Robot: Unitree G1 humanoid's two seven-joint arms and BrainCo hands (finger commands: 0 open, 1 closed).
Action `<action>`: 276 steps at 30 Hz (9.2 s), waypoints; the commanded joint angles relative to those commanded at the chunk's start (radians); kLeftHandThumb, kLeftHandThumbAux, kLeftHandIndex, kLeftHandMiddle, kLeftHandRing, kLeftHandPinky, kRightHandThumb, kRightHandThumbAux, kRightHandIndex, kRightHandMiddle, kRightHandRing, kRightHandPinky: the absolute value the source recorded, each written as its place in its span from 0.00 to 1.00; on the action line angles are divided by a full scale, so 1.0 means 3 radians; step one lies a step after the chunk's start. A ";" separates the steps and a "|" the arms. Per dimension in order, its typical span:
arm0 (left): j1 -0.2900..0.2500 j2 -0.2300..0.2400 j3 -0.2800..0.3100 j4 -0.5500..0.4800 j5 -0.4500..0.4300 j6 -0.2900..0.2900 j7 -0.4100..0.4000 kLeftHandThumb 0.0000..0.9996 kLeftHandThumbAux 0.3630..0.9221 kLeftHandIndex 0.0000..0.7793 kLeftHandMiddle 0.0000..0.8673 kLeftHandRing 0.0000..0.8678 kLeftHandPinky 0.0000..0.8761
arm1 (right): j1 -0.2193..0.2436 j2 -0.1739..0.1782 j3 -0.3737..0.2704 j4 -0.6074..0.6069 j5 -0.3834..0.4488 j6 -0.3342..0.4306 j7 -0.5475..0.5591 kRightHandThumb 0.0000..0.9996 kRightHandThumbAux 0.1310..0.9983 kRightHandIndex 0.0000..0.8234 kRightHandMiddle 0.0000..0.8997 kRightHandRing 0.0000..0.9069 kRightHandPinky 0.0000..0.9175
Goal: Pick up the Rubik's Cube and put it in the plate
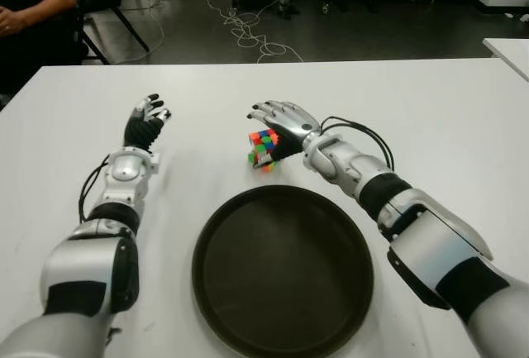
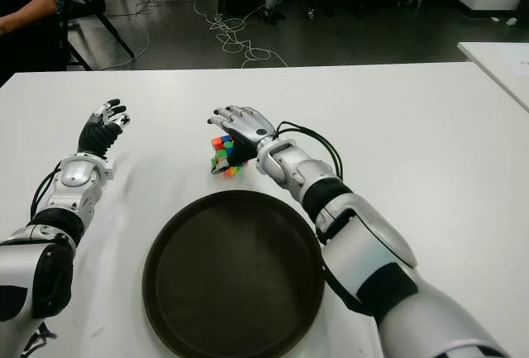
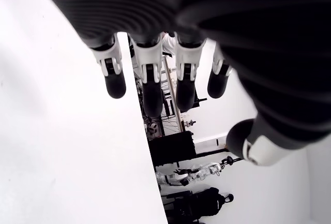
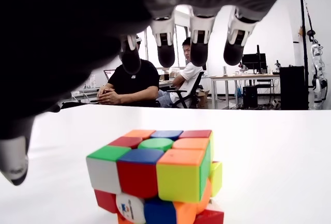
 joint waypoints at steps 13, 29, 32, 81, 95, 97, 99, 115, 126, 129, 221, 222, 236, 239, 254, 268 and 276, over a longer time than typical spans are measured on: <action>-0.0003 -0.0003 0.0004 0.0000 -0.0002 0.0006 0.0016 0.15 0.32 0.11 0.19 0.15 0.10 | -0.0051 0.0059 0.0059 0.0033 -0.0039 0.0157 0.0090 0.00 0.39 0.00 0.00 0.00 0.06; 0.0005 -0.0006 -0.0018 -0.0006 0.0016 -0.0010 0.0022 0.13 0.37 0.10 0.16 0.13 0.09 | -0.0129 0.0203 0.0226 0.0074 -0.0133 0.0465 0.0319 0.00 0.44 0.00 0.00 0.00 0.04; 0.0006 -0.0006 -0.0016 -0.0006 0.0012 -0.0009 0.0019 0.13 0.37 0.09 0.16 0.13 0.08 | -0.0143 0.0228 0.0238 0.0084 -0.0130 0.0504 0.0370 0.00 0.45 0.00 0.00 0.00 0.04; 0.0005 0.0000 0.0028 -0.0008 -0.0028 -0.0011 -0.0031 0.13 0.36 0.09 0.17 0.15 0.12 | -0.0028 0.0404 0.0262 0.0214 -0.0065 0.0515 0.0394 0.00 0.63 0.00 0.00 0.00 0.02; 0.0006 0.0004 0.0033 -0.0009 -0.0028 -0.0008 -0.0048 0.15 0.37 0.10 0.18 0.16 0.12 | -0.0007 0.0376 0.0219 0.0227 -0.0044 0.0525 0.0373 0.00 0.60 0.00 0.00 0.00 0.02; 0.0008 0.0004 0.0038 -0.0010 -0.0031 -0.0012 -0.0052 0.15 0.37 0.10 0.18 0.16 0.12 | -0.0008 0.0375 0.0220 0.0230 -0.0046 0.0525 0.0377 0.00 0.60 0.00 0.00 0.00 0.02; 0.0008 0.0005 0.0039 -0.0010 -0.0032 -0.0015 -0.0053 0.15 0.37 0.10 0.18 0.16 0.12 | -0.0009 0.0376 0.0220 0.0232 -0.0048 0.0526 0.0380 0.00 0.59 0.00 0.00 0.00 0.02; 0.0009 0.0012 0.0024 -0.0010 -0.0008 -0.0020 -0.0008 0.14 0.34 0.10 0.18 0.16 0.11 | -0.0001 0.0347 0.0156 0.0251 -0.0012 0.0504 0.0306 0.00 0.59 0.00 0.00 0.00 0.03; 0.0011 0.0005 0.0046 -0.0011 -0.0033 -0.0013 -0.0020 0.15 0.38 0.09 0.18 0.15 0.11 | -0.0016 0.0299 0.0076 0.0255 0.0016 0.0522 0.0294 0.00 0.62 0.00 0.00 0.00 0.04; 0.0010 0.0003 0.0056 -0.0011 -0.0044 -0.0009 -0.0033 0.15 0.38 0.10 0.18 0.16 0.11 | -0.0015 0.0299 0.0070 0.0259 0.0022 0.0537 0.0285 0.00 0.62 0.00 0.00 0.00 0.04; 0.0019 0.0003 0.0016 -0.0020 -0.0009 -0.0057 -0.0023 0.14 0.39 0.10 0.18 0.16 0.12 | 0.0066 0.0331 0.0272 0.0292 -0.0043 0.0526 0.0113 0.00 0.65 0.04 0.05 0.08 0.16; 0.0019 0.0004 0.0013 -0.0020 -0.0006 -0.0059 -0.0021 0.13 0.39 0.10 0.18 0.16 0.12 | 0.0066 0.0332 0.0272 0.0292 -0.0043 0.0527 0.0112 0.00 0.65 0.04 0.05 0.08 0.16; 0.0020 0.0007 0.0010 -0.0020 -0.0012 -0.0067 -0.0026 0.14 0.36 0.11 0.18 0.16 0.12 | 0.0069 0.0352 0.0308 0.0300 -0.0063 0.0558 0.0132 0.00 0.67 0.04 0.05 0.08 0.15; 0.0017 0.0006 0.0019 -0.0020 -0.0022 -0.0061 -0.0039 0.14 0.36 0.11 0.18 0.15 0.12 | 0.0072 0.0355 0.0312 0.0299 -0.0062 0.0565 0.0126 0.00 0.67 0.04 0.05 0.08 0.16; 0.0018 0.0010 0.0026 -0.0023 -0.0026 -0.0060 -0.0054 0.13 0.37 0.09 0.17 0.15 0.12 | 0.0073 0.0361 0.0333 0.0290 -0.0066 0.0571 0.0112 0.00 0.68 0.05 0.06 0.09 0.17; 0.0017 0.0008 0.0035 -0.0026 -0.0038 -0.0055 -0.0065 0.14 0.40 0.09 0.17 0.15 0.12 | 0.0076 0.0372 0.0325 0.0291 -0.0051 0.0596 0.0087 0.00 0.70 0.07 0.10 0.13 0.22; 0.0016 0.0013 0.0031 -0.0024 -0.0028 -0.0048 -0.0062 0.14 0.39 0.10 0.18 0.16 0.12 | 0.0076 0.0368 0.0327 0.0292 -0.0053 0.0583 0.0065 0.00 0.71 0.08 0.11 0.15 0.23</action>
